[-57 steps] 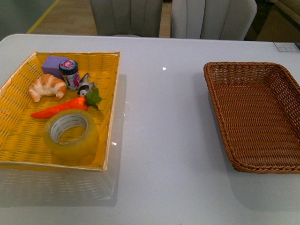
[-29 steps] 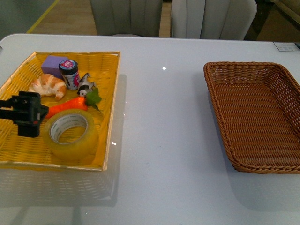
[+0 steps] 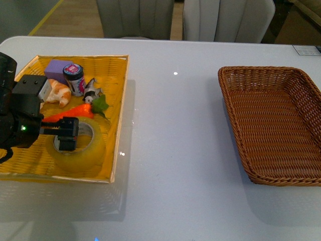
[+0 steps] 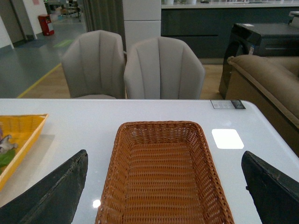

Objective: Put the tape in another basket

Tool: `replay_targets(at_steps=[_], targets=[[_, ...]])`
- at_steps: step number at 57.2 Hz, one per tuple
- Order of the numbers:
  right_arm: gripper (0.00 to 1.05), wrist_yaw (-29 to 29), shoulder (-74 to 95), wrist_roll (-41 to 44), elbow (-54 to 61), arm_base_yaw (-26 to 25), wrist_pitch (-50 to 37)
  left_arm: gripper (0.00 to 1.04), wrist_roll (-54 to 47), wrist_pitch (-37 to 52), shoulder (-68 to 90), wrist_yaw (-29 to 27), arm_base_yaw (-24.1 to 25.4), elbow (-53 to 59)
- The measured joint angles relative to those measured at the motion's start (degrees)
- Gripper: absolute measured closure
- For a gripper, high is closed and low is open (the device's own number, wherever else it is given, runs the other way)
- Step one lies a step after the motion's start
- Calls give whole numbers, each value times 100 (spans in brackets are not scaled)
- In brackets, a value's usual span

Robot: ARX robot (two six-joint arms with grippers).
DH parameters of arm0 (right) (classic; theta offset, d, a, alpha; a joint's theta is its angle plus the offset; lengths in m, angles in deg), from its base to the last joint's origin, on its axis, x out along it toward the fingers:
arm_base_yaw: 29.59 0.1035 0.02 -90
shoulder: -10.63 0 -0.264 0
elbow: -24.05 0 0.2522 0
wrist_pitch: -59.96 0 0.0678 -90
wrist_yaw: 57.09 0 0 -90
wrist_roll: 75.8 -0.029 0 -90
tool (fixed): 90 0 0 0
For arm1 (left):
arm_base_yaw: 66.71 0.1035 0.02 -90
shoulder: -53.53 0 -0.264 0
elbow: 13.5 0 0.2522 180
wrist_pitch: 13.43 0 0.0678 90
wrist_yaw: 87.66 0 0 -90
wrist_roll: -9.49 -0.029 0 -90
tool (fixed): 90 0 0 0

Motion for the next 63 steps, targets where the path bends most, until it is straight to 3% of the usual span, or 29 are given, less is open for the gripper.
replay_targets(at_steps=[12,39,63], targets=[[9,0,0,0,0,0,0,11,9,-306,372,-208,-22,-407],[9,0,0,0,0,0,0,84,155,-570,413,-184,-96,-623],[9,0,0,0,0,0,0,89,623,-588,-1091,219,-105,-214]])
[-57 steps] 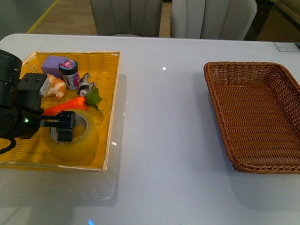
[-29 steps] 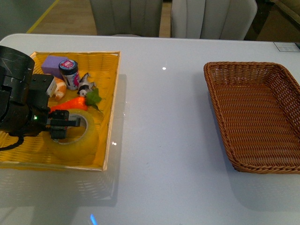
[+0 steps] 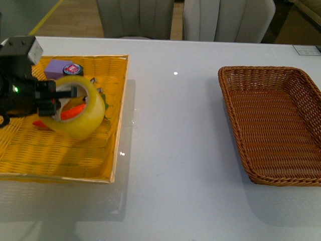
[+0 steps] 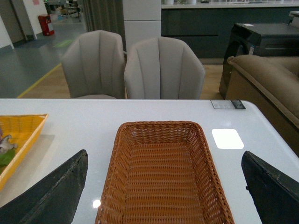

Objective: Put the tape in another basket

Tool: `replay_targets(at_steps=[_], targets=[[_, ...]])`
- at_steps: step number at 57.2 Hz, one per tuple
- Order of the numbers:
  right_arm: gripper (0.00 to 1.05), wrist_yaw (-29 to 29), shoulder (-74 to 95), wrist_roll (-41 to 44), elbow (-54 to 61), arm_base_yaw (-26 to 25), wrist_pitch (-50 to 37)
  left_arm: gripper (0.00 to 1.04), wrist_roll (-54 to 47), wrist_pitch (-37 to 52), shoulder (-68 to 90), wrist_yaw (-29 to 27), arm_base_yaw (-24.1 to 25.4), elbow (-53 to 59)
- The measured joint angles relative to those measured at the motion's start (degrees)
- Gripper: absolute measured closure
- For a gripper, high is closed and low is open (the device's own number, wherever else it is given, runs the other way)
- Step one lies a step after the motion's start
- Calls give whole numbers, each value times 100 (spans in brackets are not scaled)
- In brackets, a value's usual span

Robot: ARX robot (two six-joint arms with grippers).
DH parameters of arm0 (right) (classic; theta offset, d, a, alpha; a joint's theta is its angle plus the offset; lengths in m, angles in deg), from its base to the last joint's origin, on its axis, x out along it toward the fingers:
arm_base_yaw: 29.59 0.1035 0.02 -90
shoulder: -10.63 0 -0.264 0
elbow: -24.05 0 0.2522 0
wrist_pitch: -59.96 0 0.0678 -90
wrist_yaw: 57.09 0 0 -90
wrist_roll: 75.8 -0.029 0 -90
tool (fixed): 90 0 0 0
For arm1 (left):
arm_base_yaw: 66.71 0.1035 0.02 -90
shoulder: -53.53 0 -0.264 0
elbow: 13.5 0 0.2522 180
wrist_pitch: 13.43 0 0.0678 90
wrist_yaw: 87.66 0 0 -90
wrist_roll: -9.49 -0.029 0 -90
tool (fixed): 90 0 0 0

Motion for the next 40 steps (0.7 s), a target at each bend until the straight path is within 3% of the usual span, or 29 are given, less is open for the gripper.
replay_targets(at_steps=[12,40], targets=[[9,0,0,0,0,0,0,89,284,-413,-994,260,-402,-4],[9,0,0,0,0,0,0,89,1235,-868,-1845,566,-2553,-481]])
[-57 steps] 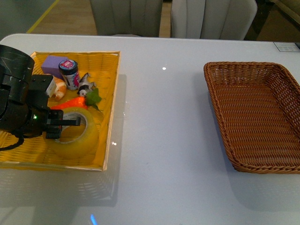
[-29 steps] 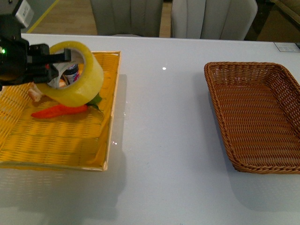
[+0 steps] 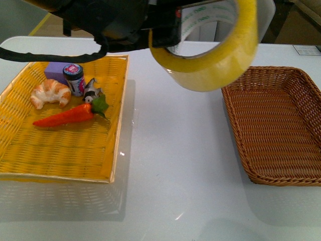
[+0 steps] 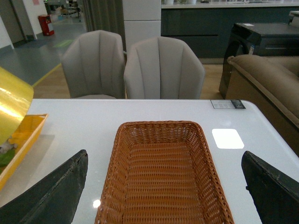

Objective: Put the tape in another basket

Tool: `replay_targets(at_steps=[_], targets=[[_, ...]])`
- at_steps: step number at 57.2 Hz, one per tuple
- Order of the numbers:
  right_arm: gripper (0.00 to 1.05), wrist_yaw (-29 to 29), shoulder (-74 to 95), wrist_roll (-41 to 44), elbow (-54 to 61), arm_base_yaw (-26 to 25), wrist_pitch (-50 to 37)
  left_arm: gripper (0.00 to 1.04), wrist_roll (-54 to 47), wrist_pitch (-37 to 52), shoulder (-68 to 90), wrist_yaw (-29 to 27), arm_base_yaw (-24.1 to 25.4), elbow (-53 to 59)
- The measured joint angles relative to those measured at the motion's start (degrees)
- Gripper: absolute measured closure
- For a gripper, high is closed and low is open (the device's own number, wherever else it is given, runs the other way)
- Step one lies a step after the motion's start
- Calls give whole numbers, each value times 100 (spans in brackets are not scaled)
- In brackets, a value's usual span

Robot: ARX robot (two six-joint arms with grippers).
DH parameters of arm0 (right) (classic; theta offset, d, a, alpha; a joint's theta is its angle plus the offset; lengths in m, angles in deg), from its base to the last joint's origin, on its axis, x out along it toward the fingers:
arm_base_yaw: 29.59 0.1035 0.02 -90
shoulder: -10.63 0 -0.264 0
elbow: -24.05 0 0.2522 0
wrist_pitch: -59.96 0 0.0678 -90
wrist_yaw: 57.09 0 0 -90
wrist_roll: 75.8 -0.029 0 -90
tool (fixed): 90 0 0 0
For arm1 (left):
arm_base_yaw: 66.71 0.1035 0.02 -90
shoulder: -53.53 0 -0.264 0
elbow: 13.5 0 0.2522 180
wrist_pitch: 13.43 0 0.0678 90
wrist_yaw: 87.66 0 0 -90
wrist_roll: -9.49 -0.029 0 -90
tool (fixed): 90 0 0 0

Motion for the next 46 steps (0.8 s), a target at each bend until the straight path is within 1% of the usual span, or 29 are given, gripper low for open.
replay_targets(at_steps=[6,17,18,19,20,21,22,24,27,29,34,41,46], targets=[[9,0,0,0,0,0,0,89,57,0,-7,0,-227,0],[9,-22,33,-48,-17,-4,42,89,83,0,-9,-7,-383,2],[9,-57,94,-101,-48,-11,157,89,83,0,-9,-7,-387,2],[9,-164,234,-264,-188,-15,531,89,83,0,-9,-2,-391,2],[9,-275,542,-439,-404,-17,1084,89,83,0,-9,-4,-393,2],[9,-310,682,-586,-496,-17,1285,89,83,0,-9,-4,-393,2],[9,-380,984,-780,-675,-24,1666,89,83,0,-9,-7,-393,2],[9,-531,1386,-1008,-894,-52,2079,89,83,0,-17,-13,-398,4],[9,-664,1773,-1366,-1049,-61,2218,89,83,0,-28,4,-413,4],[9,-745,1941,-1530,-1110,-59,2142,89,83,0,-33,11,-420,4],[9,-1182,2380,-1904,-1246,11,1510,89,81,-9,-33,0,-422,4],[9,-1698,3117,-2295,-1303,227,321,89,83,-26,-37,11,-422,4],[9,-1838,3762,-2363,-1303,496,-601,89,90,-57,-37,44,-422,7]])
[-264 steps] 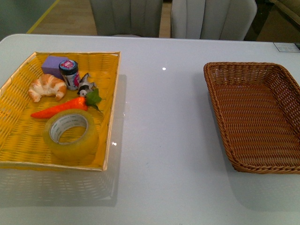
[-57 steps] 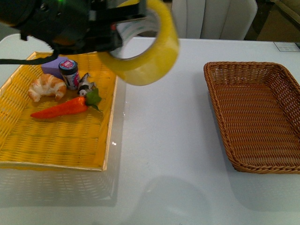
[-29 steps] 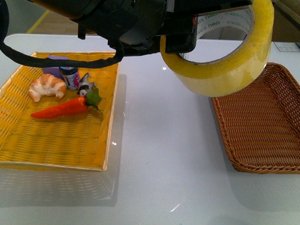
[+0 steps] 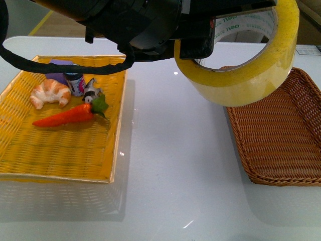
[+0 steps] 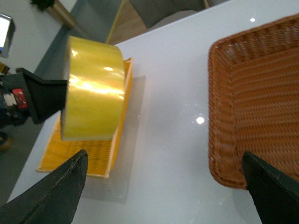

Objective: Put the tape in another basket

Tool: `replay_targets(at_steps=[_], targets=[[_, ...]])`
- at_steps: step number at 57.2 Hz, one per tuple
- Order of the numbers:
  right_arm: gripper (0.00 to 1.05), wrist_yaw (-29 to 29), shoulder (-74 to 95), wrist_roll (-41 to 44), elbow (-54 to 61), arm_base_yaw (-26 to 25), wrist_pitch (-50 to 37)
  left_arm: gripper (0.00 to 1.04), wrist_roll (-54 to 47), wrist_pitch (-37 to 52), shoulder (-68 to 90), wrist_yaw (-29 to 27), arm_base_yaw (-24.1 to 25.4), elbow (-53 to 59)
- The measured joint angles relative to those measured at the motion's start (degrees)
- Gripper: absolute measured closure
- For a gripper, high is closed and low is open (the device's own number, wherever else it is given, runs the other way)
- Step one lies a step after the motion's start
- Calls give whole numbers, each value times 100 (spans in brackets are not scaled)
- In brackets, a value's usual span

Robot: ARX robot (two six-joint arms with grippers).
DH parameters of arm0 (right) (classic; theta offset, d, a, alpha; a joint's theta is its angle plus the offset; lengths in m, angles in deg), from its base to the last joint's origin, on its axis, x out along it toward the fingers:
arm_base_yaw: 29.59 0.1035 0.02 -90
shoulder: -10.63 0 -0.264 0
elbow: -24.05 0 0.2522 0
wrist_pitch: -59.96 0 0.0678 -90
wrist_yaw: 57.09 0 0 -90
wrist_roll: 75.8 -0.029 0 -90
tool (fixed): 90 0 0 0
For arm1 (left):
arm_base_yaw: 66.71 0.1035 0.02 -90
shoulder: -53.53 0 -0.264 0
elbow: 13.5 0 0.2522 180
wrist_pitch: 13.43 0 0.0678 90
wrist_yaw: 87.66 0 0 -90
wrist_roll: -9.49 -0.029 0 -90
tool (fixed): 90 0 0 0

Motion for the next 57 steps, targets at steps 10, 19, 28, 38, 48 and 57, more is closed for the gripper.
replay_targets(at_steps=[10,19,28,38,48,57], targets=[[9,-398,1198,-111,9,507,-1628,89,15,-61,-2,55,0,0],[9,-605,1932,-278,7,667,-2557,89,33,-94,-2,94,0,0],[9,-697,2605,-452,-4,737,-3185,89,57,-131,-13,133,0,0],[9,-750,3053,-599,-68,750,-3585,89,87,-136,-44,136,0,0],[9,-916,3469,-879,-144,758,-4068,89,131,-140,-55,240,0,0],[9,-944,3617,-1180,-153,774,-4402,89,151,-153,-55,280,0,0]])
